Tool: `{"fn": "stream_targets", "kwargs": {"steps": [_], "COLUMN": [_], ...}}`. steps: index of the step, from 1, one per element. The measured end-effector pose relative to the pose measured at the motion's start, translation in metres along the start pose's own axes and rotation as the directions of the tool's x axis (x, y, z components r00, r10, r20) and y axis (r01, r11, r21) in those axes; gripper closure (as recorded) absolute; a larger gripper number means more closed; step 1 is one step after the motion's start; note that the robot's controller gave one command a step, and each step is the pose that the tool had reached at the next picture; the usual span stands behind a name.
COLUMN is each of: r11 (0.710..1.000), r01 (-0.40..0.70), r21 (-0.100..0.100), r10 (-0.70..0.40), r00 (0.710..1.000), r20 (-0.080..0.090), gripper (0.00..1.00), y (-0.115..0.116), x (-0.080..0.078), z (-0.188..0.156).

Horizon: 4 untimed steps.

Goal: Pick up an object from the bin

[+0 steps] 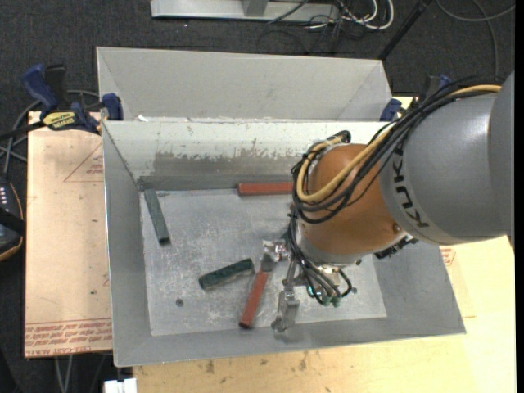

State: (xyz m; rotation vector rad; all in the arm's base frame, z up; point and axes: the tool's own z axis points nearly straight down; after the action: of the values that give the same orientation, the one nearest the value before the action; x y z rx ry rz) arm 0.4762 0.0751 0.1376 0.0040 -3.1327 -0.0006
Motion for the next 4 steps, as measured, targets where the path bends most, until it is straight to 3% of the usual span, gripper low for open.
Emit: {"fn": "stream_targets", "kwargs": {"steps": [1,2,3,4], "r11": [0.982,0.993,0.996,0.999], "r01": [0.188,0.119,0.092,0.051], "r21": [0.0,0.0,0.0,-0.001], "r10": [-0.188,-0.119,-0.092,-0.051], "r00": [0.982,0.993,0.996,0.999], "r20": [0.008,0.013,0.011,0.004], "gripper": [0.0,0.0,0.0,0.0], "y": [0.022,0.028,0.025,0.028], "x": [-0.066,-0.064,-0.066,-0.068], "z": [0.068,0.036,0.037,0.068]}}
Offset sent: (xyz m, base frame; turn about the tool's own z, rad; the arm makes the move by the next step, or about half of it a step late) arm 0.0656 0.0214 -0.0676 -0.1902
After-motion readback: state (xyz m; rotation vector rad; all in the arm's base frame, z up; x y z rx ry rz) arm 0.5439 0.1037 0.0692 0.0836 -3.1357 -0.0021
